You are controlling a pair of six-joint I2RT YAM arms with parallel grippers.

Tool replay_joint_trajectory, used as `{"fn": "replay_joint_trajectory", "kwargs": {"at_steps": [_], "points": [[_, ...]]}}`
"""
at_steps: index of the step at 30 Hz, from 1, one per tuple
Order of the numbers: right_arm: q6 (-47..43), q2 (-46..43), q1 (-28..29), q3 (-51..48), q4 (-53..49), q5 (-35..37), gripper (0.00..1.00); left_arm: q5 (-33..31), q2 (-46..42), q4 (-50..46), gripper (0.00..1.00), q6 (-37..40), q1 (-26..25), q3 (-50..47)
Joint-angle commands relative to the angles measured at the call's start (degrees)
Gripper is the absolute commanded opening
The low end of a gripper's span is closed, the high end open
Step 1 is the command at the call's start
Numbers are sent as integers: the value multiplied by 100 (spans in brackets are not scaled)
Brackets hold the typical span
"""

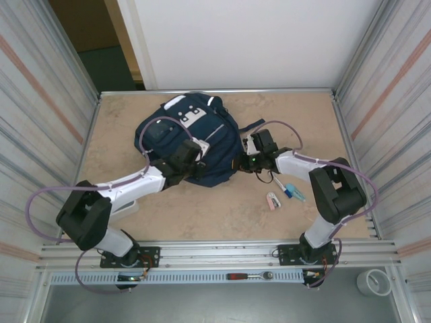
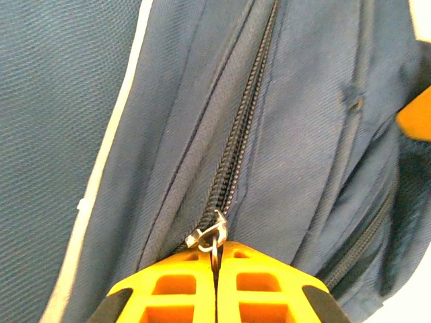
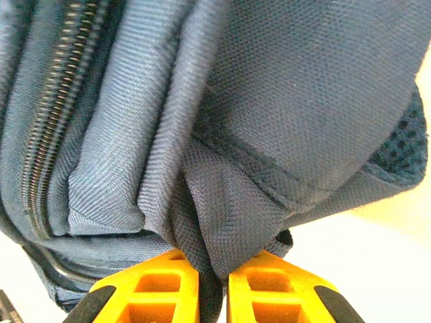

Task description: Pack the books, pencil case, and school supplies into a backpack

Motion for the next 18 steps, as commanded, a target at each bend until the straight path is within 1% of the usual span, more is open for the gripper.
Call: {"fn": "replay_joint_trajectory", "kwargs": {"at_steps": [1,4,7,9,12,15,18], "points": [[-256,-351,-451,70,-417,573,6,-595,-274,-476,0,123,375,-199],[-233,-318,-452,198,-422,528,5,-430,-268,-457,0,128,385,-157],[-47,-189,-290,261,-181,424,5,150,-275,-172,0,126,271,-148],[95,-15,-46,313,32,407,6,398,-206,49,0,83,45,-82],[359,203,179,291,461,355,7,570,29,104,0,-6,-223,173],[644,263,136,117,860,346,7,682,228,78,0,-108,-377,252],[765,172,44,-48,1049,416,7,765,263,122,0,-245,-425,13]]}}
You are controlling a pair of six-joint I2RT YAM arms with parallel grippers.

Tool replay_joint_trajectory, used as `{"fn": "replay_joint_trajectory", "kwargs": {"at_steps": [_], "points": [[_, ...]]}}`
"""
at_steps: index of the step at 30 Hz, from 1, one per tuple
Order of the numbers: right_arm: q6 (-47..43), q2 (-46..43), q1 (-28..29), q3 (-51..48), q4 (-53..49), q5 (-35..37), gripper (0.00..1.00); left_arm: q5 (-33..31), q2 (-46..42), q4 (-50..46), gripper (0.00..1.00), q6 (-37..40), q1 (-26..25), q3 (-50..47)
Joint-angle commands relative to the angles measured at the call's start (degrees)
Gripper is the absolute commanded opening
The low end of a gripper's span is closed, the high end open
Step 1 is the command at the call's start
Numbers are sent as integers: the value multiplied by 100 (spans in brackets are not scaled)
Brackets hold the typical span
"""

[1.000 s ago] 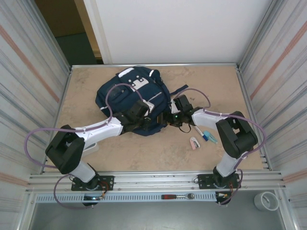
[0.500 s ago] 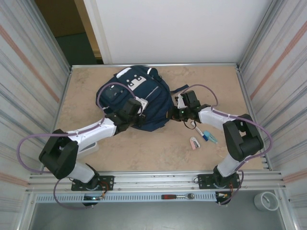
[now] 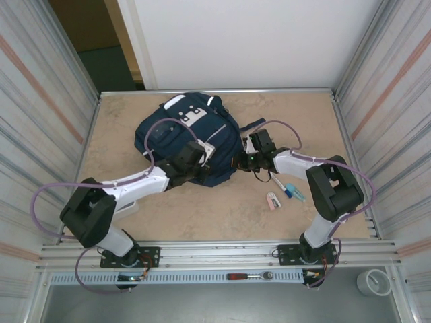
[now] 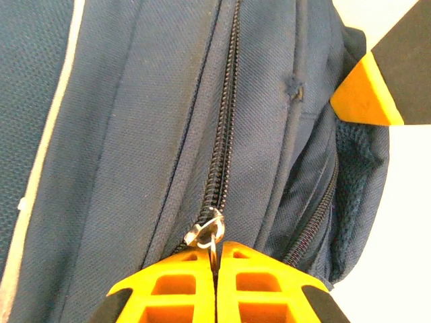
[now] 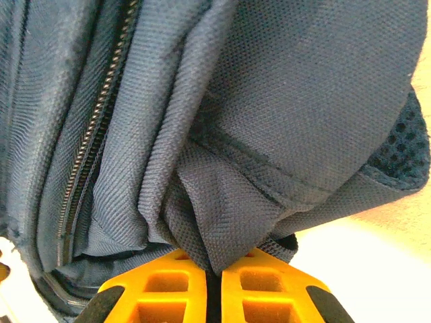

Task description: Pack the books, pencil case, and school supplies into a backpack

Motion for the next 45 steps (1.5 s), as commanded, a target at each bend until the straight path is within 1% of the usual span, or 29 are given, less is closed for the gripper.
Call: {"fn": "replay_joint_trajectory", "kwargs": {"at_steps": [1,6,13,16,20,28,32,35,37,38,40,42,43,45], "points": [[320,-93,-110,-135,755,228,6,331,-12,52,0,-206,-138,-193],[365,-106,-155,-259,848,316,5,135,-307,339,0,-384,-74,-921],[449,-44,-160,-293,982,329,4,108,-775,579,0,-363,1,-1359],[443,-104,-225,-344,966,370,3,105,-1013,552,0,-371,229,-1503],[439,-276,-413,-517,969,398,2,308,-1405,562,0,-511,688,-1760],[320,-423,-570,-549,817,389,1,-5,-1682,131,0,-584,1045,-1791],[268,-469,-732,-558,747,335,0,-45,-1913,8,0,-667,1392,-1952],[238,-431,-708,-516,771,221,0,40,-1988,130,0,-784,1743,-2082],[193,-344,-574,-449,763,163,0,100,-1867,205,0,-817,1912,-2000],[171,-308,-493,-423,771,175,0,74,-1755,241,1,-786,1934,-1922],[148,-210,-321,-374,789,204,0,-26,-1417,269,7,-684,1973,-1650],[131,-156,-189,-355,804,229,0,-124,-1122,88,12,-569,2002,-1310],[122,-147,-151,-364,803,241,1,-135,-1066,-32,18,-530,2002,-1170],[68,-173,-89,-382,777,235,4,-181,-1275,-53,33,-534,1934,-1156]]}}
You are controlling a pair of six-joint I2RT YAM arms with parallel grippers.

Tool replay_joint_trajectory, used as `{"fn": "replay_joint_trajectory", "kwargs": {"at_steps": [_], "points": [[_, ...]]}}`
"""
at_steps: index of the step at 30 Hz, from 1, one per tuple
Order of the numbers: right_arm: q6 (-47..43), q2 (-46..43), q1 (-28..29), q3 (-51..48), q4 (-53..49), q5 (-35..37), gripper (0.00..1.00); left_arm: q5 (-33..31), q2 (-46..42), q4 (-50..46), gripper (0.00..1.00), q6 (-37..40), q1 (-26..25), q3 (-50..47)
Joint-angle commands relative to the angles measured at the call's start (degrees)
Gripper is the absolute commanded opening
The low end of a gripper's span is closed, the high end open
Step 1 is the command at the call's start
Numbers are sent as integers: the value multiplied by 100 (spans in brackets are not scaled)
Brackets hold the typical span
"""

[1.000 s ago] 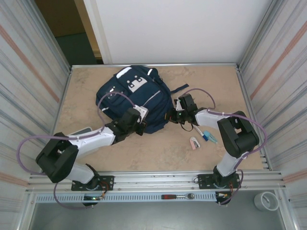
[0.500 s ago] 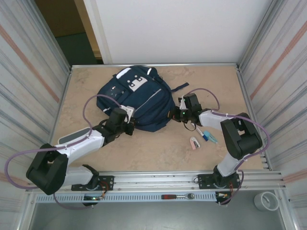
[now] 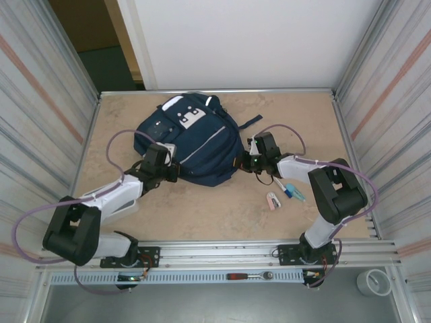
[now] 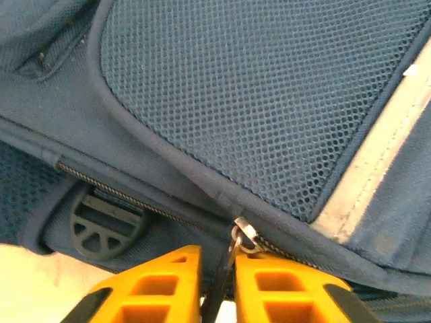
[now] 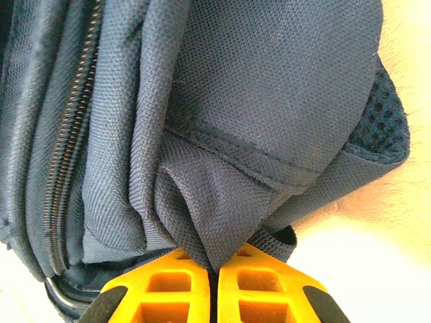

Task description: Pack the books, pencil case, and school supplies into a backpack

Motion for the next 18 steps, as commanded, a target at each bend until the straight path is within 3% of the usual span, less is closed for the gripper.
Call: {"fn": "replay_joint_trajectory", "kwargs": {"at_steps": [1,4,7,12,18], "points": [[-281,-11,73,143,-30,319,7,-654,-429,-200,40,3,-86,116],[-430,-186,126,165,-214,346,17,-1228,-1103,64,58,198,-590,-106],[-660,-517,127,212,-589,572,35,-1236,-1318,329,70,583,-1015,-26],[-1186,-1218,45,229,-1368,1518,57,-1112,-390,344,79,1513,-1634,740],[-1154,-1583,-344,-99,-1363,1430,66,-776,972,159,83,1929,-1757,1749]]}}
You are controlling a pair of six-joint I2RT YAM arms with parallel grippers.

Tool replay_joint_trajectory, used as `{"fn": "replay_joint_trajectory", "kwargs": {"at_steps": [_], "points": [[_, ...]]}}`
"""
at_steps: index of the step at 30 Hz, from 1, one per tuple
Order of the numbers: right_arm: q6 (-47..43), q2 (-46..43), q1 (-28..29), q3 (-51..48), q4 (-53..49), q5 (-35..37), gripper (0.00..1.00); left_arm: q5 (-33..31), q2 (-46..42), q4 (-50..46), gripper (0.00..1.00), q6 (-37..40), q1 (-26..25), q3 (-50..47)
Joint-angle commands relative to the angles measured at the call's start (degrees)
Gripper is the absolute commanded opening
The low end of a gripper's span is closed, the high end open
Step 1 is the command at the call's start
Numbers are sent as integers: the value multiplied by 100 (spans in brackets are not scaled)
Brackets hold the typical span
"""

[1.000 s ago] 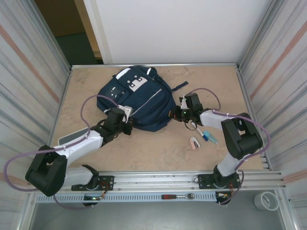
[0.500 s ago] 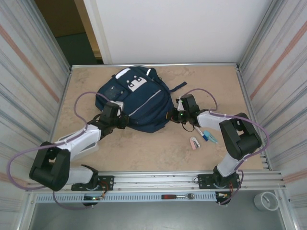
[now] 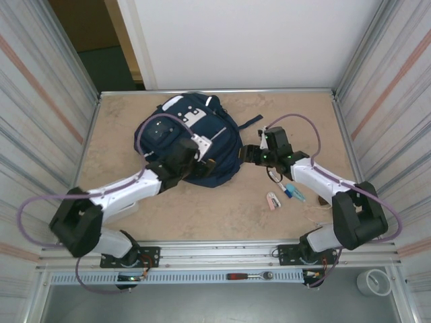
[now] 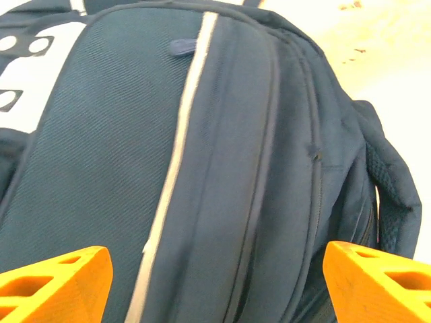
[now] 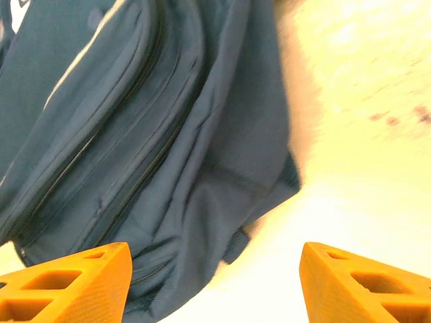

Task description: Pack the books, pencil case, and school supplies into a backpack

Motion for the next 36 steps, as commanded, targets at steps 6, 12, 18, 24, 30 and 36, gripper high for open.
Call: {"fn": "replay_joint_trajectory", "kwargs": {"at_steps": [6,12,18,24,30,36], "points": [[-78,-219,-226,-324,-230,77,67,-146,1085,-397,83,520,244,1077],[-86,-287,-251,-370,-263,105,68,319,1194,-362,81,437,646,1191],[-64,-336,-271,-413,-265,132,69,621,1174,-421,82,636,682,1189],[-14,-289,-277,-470,-228,93,69,647,1394,-568,84,843,695,1266],[-54,-287,-292,-432,-376,178,70,642,1640,-665,78,841,704,1427],[-233,-432,-350,-273,-1115,823,70,983,1314,-474,71,621,934,1324]]}}
